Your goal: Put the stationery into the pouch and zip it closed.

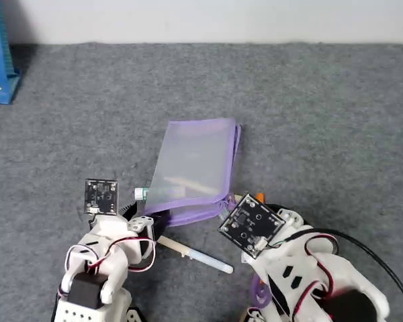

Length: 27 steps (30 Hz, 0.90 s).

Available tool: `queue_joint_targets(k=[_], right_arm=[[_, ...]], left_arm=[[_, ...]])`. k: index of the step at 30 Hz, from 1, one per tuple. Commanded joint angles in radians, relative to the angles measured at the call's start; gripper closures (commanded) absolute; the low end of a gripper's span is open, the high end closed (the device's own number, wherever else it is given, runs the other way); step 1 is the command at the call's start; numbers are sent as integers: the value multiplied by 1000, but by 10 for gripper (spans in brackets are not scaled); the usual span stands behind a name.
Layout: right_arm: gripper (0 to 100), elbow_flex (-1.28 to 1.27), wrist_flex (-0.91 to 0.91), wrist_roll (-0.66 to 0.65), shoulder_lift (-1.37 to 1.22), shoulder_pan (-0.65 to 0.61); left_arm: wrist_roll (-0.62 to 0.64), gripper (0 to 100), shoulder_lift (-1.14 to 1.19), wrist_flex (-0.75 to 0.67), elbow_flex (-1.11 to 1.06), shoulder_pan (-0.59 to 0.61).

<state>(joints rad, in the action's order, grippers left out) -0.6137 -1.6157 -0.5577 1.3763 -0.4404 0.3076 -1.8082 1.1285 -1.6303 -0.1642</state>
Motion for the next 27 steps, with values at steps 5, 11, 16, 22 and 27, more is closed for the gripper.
queue_joint_targets(k=[5,11,16,22,27], right_arm=[[991,63,-21,12,4,-4],[988,63,-21,18,-4,4],[861,61,-24,121,-7,19],[795,60,-25,170,-71,139],[795,61,-15,176,-254,220]], left_arm=[[-11,972,-11,-34,35,8],[-8,987,-11,9,140,8],[-8,987,-9,58,222,14],[-58,987,-8,81,265,112],[-61,987,-6,157,377,121]])
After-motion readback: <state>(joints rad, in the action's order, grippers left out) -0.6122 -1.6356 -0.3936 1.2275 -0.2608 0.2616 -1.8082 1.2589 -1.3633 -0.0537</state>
